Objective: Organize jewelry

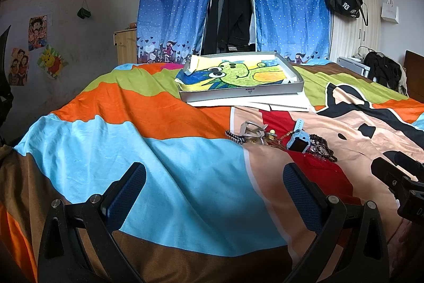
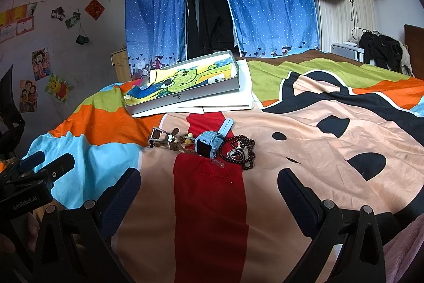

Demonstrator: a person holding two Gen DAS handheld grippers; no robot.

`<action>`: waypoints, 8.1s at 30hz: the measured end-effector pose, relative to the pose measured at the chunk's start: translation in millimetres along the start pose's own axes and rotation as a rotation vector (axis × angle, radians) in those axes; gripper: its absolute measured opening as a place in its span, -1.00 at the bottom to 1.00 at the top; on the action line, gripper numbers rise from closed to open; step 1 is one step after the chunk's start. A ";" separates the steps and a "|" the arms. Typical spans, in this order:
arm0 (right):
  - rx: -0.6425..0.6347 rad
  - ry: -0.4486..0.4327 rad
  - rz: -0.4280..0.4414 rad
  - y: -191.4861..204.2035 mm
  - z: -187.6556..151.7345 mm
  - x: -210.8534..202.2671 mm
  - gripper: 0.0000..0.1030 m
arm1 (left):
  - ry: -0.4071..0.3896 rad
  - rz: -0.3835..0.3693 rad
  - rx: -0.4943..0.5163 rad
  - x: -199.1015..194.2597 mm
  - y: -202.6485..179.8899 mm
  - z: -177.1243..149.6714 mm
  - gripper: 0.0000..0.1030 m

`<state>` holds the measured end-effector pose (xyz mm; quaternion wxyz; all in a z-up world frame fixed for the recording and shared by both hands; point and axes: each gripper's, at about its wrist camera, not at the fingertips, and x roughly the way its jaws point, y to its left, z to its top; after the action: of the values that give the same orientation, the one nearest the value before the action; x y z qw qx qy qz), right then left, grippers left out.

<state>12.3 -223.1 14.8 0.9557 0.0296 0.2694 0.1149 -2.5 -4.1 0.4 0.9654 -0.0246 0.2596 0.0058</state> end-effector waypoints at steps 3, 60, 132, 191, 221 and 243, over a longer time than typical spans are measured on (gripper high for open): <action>0.000 -0.001 0.000 0.0 -0.1 0.1 1.00 | -0.001 0.000 0.000 0.2 0.5 -0.1 0.97; 0.021 0.011 0.014 -3.5 0.8 1.7 1.00 | 0.027 0.023 0.013 6.0 -3.7 -3.5 0.97; -0.024 0.374 0.383 -54.4 50.8 179.5 0.17 | 0.348 -0.282 0.006 208.1 -6.0 69.0 0.17; 0.064 0.215 0.485 -38.3 124.9 157.2 -0.30 | 0.384 -0.473 -0.160 189.5 10.9 149.9 -0.36; -0.139 0.217 0.249 -16.8 184.2 323.4 0.46 | 0.323 -0.247 -0.288 341.2 59.1 199.5 -0.22; -0.182 -0.014 0.075 -4.9 179.4 192.8 1.00 | 0.071 -0.083 -0.210 190.5 54.0 188.1 0.98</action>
<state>266.6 -181.5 69.3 0.9513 -0.0464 0.2496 0.1746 255.2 59.0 65.0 0.9472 -0.1364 0.2902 -0.0079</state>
